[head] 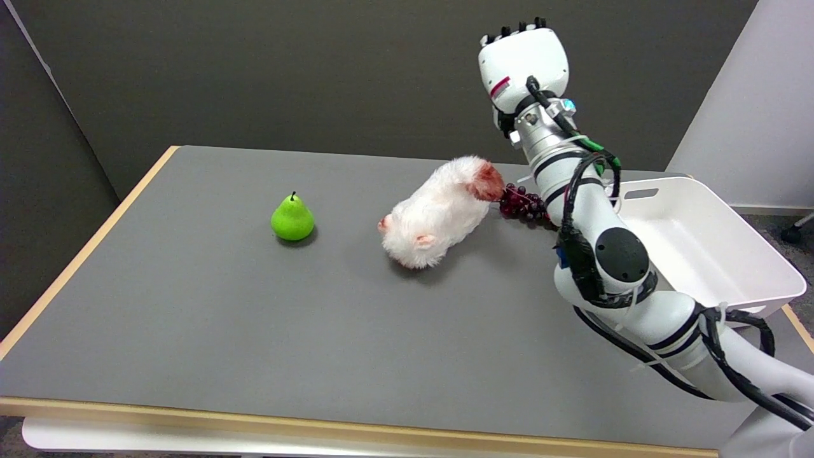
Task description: Pick up the plush toy.
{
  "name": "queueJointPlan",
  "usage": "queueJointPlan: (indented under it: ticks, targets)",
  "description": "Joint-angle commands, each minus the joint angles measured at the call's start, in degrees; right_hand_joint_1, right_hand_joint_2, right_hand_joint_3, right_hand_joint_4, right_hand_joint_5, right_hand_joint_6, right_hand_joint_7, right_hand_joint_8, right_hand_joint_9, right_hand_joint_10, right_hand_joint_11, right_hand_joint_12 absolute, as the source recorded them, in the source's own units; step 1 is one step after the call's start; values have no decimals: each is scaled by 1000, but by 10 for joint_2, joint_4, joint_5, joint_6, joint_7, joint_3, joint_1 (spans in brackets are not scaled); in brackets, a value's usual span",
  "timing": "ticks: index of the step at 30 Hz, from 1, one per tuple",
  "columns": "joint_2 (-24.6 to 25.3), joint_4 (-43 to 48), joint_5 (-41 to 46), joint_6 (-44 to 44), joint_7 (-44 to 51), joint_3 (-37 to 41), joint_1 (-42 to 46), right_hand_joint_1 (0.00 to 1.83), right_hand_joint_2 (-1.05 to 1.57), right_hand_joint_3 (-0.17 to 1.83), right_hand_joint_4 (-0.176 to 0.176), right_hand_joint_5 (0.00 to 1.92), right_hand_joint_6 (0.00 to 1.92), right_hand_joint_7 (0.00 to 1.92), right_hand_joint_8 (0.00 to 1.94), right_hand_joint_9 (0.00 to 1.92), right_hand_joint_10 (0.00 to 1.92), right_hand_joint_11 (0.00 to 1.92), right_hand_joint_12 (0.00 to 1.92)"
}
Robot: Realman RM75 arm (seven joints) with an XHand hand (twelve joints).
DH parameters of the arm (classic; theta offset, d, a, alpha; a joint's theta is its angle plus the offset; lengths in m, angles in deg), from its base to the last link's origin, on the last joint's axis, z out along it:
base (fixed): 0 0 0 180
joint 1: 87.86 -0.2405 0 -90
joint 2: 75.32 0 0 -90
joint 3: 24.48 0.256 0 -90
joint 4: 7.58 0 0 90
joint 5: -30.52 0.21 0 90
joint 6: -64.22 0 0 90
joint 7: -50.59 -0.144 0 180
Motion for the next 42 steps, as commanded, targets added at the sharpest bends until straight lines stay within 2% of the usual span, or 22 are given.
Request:
queueJointPlan:
  ticks: [1, 2, 4, 11, 15, 30, 34, 36, 42]
  targets:
    - [-28, -10, -21, 34, -146, 5, 54, 1018, 887, 582, -63, 563, 1150, 741, 1193, 763, 1356, 623, 1754]
    - [-28, -12, -19, 42, -155, -2, 58, 875, 651, 920, 30, 461, 931, 738, 998, 710, 1334, 606, 1754]
    - [-27, -14, -7, 50, -173, -14, 66, 753, 633, 900, 14, 389, 732, 624, 782, 596, 1234, 567, 1750]
    - [-21, -39, 48, 49, -211, -51, 65, 415, 587, 811, -13, 264, 479, 378, 453, 257, 970, 343, 1647]
    - [-19, -64, 58, 38, -225, -61, 47, 365, 582, 794, -20, 234, 435, 316, 395, 176, 889, 243, 1541]
    - [19, -217, 67, -57, -321, -90, -39, 380, 588, 797, -23, 226, 425, 307, 386, 167, 878, 218, 1510]
    - [25, -234, 67, -74, -330, -96, -49, 406, 591, 808, -24, 228, 428, 317, 394, 181, 886, 235, 1525]
    - [25, -238, 67, -80, -338, -103, -52, 390, 559, 892, -24, 223, 462, 310, 450, 231, 858, 252, 1544]
    - [25, -229, 63, -99, -342, -108, -42, 464, 603, 827, -23, 251, 460, 368, 429, 270, 960, 308, 1597]
